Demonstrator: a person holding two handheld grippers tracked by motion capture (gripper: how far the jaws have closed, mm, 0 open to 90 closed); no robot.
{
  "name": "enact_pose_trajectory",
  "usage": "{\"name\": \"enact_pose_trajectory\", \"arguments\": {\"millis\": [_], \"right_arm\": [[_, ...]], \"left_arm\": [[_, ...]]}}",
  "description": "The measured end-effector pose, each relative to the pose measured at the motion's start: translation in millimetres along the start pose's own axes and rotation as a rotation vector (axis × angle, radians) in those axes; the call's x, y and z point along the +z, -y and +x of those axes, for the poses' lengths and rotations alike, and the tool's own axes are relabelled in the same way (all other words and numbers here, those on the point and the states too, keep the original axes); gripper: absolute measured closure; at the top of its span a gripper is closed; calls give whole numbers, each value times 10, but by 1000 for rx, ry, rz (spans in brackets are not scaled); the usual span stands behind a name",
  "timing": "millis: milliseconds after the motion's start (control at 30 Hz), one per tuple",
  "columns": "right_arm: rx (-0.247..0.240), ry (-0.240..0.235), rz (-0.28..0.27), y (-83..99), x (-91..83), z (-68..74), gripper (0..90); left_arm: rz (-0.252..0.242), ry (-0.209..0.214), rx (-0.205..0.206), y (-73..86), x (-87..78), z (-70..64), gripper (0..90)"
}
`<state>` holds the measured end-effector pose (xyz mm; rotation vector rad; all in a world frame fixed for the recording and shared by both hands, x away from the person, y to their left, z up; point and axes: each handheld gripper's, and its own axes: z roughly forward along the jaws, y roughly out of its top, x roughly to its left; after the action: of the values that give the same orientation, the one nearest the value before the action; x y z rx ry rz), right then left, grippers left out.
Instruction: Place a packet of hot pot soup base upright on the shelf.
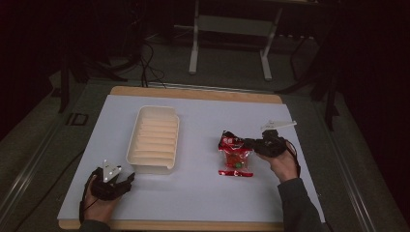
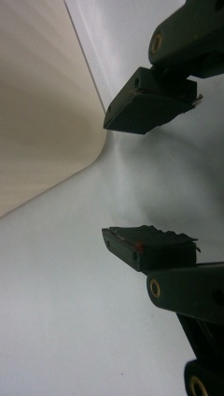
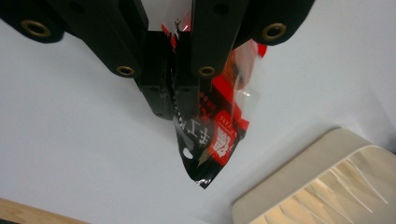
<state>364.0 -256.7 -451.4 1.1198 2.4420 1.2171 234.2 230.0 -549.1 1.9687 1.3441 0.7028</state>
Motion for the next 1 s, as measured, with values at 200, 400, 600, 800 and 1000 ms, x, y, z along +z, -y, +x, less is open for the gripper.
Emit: {"name": "enact_pose_trajectory", "arguments": {"millis": [200,400,600,800,1000], "right_arm": [[-9,1,-19,-27,-42,31,869],[-21,0,-33,-53,-63,63,870],[-20,-6,-51,-83,-72,79,870],[-23,-10,-64,-112,-64,100,871],[-26,-16,-79,-135,-75,108,870]], "left_arm": [[-1,1,0,0,-1,0,416],[-8,4,-3,3,-8,3,416],[-10,1,-2,5,-10,4,424],[-9,-1,-2,5,-10,2,436],[-9,-1,-6,6,-10,5,444]]}}
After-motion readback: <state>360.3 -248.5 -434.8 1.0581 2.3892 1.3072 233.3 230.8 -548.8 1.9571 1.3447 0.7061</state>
